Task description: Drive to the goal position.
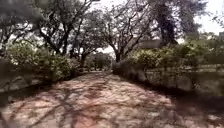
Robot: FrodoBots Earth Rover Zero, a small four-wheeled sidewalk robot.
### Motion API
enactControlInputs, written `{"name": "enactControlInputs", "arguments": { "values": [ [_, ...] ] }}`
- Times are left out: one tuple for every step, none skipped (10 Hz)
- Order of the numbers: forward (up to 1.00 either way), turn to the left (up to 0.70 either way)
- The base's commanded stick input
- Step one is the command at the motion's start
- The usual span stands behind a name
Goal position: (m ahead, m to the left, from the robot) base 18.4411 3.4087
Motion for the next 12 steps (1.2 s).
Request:
{"name": "enactControlInputs", "arguments": {
  "values": [
    [0.7,0.0],
    [0.7,0.0],
    [0.7,0.0],
    [0.7,0.0],
    [0.7,0.0],
    [0.7,0.0],
    [0.7,0.0],
    [0.7,0.0],
    [0.7,0.0],
    [0.7,0.0],
    [0.7,0.0],
    [0.7,0.0]
  ]
}}
